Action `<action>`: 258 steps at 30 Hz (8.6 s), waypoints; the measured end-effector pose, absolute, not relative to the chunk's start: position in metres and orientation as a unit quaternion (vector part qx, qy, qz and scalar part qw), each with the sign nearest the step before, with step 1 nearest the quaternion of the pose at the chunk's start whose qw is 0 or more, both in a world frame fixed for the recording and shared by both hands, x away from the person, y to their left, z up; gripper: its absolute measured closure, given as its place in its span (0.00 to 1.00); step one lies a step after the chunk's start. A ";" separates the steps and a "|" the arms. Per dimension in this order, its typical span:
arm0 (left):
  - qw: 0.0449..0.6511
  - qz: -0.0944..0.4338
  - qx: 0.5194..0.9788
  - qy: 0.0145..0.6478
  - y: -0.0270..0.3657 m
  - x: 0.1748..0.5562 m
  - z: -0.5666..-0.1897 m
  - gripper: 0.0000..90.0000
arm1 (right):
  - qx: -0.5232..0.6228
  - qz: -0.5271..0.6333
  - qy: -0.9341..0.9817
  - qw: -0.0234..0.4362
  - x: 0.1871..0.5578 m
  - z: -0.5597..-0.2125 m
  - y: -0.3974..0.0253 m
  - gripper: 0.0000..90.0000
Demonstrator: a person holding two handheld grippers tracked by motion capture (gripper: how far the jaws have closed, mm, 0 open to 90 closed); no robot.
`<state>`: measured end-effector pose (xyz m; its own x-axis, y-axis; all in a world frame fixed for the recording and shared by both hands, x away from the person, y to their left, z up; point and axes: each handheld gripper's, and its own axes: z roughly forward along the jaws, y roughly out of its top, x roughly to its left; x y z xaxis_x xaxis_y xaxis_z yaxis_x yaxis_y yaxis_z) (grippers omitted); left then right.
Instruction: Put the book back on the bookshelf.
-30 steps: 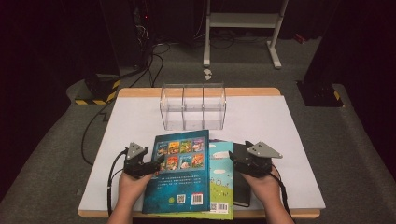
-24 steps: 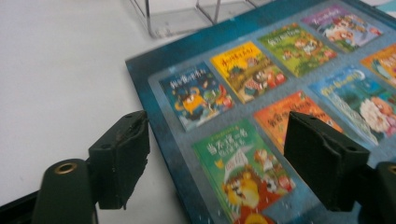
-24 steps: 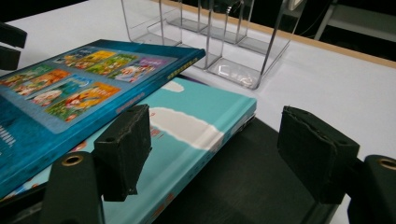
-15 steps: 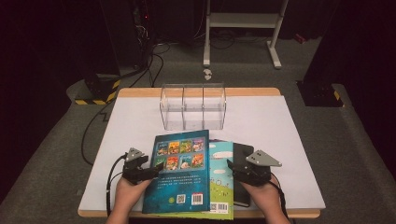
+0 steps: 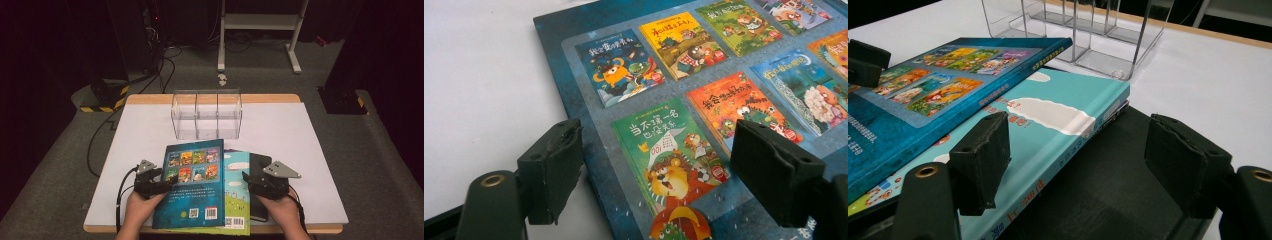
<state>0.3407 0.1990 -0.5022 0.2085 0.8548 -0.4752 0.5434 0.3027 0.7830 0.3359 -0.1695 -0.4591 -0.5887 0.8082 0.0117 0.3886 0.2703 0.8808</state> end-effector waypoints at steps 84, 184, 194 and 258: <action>0.560 0.102 0.565 0.597 0.172 0.330 -0.499 0.27 | 0.387 0.469 0.770 0.194 0.331 -0.459 -0.155 0.27; 0.571 0.072 0.580 0.577 0.125 0.332 -0.487 0.31 | 0.455 0.443 0.766 0.098 0.352 -0.453 -0.165 0.19; 0.575 0.072 0.579 0.573 0.126 0.331 -0.488 0.31 | 0.453 0.433 0.772 0.110 0.349 -0.455 -0.161 0.26; 0.571 -0.023 0.577 0.584 0.130 0.350 -0.479 0.14 | 0.388 0.494 0.758 0.178 0.324 -0.438 -0.169 0.49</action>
<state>0.3497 0.1304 -0.4785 0.3174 0.6472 -0.6931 0.6999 0.3333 0.6317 0.3241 -0.1687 -0.4381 -0.6363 0.7631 0.1135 0.4114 0.2111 0.8866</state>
